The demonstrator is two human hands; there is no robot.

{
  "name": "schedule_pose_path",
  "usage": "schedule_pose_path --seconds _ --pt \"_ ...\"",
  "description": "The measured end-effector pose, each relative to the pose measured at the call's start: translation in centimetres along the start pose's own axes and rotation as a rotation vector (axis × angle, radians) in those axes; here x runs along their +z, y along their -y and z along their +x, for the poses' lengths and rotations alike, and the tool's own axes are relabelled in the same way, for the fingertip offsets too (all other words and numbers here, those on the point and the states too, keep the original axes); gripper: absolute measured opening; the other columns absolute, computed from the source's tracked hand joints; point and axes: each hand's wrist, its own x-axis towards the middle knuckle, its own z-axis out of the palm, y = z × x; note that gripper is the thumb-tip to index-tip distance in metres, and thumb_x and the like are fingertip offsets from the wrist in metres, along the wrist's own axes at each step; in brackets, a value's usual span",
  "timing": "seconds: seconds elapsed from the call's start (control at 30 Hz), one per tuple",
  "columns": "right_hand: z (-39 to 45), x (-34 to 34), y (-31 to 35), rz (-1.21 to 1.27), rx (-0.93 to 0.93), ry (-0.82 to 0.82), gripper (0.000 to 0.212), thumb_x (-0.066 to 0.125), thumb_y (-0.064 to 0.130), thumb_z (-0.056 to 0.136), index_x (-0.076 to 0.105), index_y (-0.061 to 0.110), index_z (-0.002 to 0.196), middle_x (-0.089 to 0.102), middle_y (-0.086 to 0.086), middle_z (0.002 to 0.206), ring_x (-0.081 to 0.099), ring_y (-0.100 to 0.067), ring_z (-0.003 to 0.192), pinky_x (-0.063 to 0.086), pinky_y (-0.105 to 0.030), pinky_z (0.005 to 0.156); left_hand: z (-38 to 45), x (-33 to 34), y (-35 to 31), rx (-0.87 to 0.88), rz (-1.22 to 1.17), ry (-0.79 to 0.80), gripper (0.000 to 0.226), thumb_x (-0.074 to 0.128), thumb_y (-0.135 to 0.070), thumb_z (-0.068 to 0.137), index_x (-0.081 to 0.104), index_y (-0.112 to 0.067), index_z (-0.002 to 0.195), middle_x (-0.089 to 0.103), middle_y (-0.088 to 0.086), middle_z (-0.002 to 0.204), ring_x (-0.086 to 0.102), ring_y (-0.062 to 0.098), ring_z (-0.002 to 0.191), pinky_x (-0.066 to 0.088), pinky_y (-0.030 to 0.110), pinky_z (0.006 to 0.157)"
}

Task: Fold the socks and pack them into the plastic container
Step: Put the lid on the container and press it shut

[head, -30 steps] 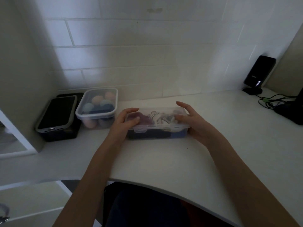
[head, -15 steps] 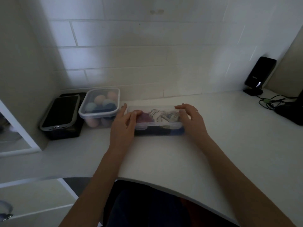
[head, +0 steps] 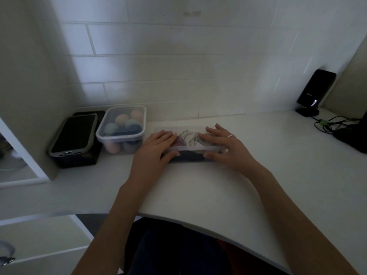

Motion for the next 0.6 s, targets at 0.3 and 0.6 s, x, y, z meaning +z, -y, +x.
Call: schedule_pose_path --seconds 0.3,0.6 --pt "1.7 5.4 1.3 -0.400 -0.079 -0.344 0.046 0.059 0.004 0.083 0.060 0.019 0.126 0.056 -0.005 0.137 0.037 -0.034 0.138 -0.001 -0.037 0.116 0.7 2.6 -1.3 0.062 0.445 -0.031 0.041 0.040 -0.013 0.081 0.061 0.000 0.115 0.067 0.016 0.115 0.064 0.029 0.106 0.051 0.039 0.092" --pt "6.6 7.8 1.0 -0.503 -0.083 -0.365 0.048 0.043 0.008 0.077 0.062 0.010 0.121 0.065 -0.011 0.123 0.058 -0.030 0.119 0.020 -0.034 0.109 4.3 3.6 0.3 -0.130 0.492 0.182 0.085 0.033 -0.064 0.076 0.055 0.008 0.116 0.063 0.027 0.116 0.059 0.039 0.111 0.043 0.054 0.098"
